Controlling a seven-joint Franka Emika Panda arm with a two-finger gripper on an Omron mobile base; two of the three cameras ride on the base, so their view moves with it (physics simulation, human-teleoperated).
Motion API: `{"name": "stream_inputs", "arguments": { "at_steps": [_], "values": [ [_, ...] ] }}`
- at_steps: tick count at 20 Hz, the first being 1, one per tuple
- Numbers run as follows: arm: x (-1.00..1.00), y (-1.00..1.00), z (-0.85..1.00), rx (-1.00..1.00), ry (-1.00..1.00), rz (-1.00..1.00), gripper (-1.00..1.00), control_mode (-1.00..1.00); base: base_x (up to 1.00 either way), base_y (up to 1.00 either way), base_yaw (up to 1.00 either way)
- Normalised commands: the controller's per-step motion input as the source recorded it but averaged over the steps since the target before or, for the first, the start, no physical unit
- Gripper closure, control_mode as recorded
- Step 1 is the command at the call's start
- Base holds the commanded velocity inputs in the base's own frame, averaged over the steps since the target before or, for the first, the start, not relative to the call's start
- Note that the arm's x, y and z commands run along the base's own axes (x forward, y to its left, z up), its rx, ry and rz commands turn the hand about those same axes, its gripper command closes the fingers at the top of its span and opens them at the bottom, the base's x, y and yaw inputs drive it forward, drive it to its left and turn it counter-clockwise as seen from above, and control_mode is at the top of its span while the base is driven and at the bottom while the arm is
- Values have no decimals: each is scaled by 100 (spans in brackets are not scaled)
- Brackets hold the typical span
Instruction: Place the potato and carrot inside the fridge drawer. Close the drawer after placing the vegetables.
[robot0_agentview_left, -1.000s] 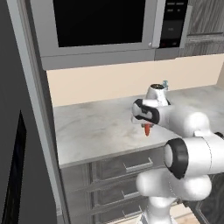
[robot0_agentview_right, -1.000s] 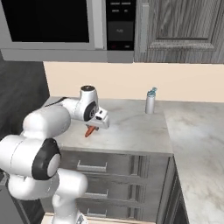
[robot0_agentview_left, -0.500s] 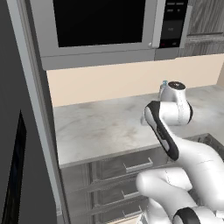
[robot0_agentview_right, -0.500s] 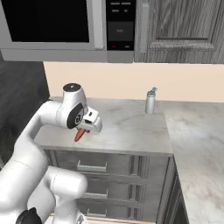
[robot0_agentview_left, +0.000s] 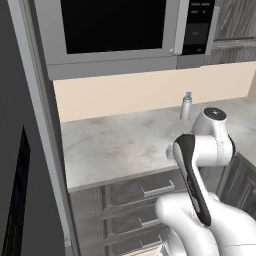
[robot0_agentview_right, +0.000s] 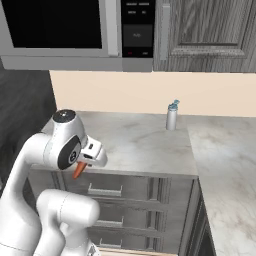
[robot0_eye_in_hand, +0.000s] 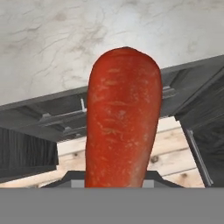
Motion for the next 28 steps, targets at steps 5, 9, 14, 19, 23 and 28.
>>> {"name": "stream_inputs", "arguments": {
  "at_steps": [5, 9, 14, 19, 23, 28],
  "values": [
    [1, 3, -3, 0, 0, 1, 100, -100, 0, 0, 0],
    [-9, 0, -6, 0, 0, 0, 100, 100, -50, 0, 1],
    [0, 0, 0, 0, 0, 0, 100, 100, -100, 4, 11],
    [0, 0, 0, 0, 0, 0, 100, 100, -100, 1, 22],
    [0, 0, 0, 0, 0, 0, 100, 100, -100, 11, 28],
    [0, 0, 0, 0, 0, 0, 100, 100, -100, 26, 30]
  ]
}}
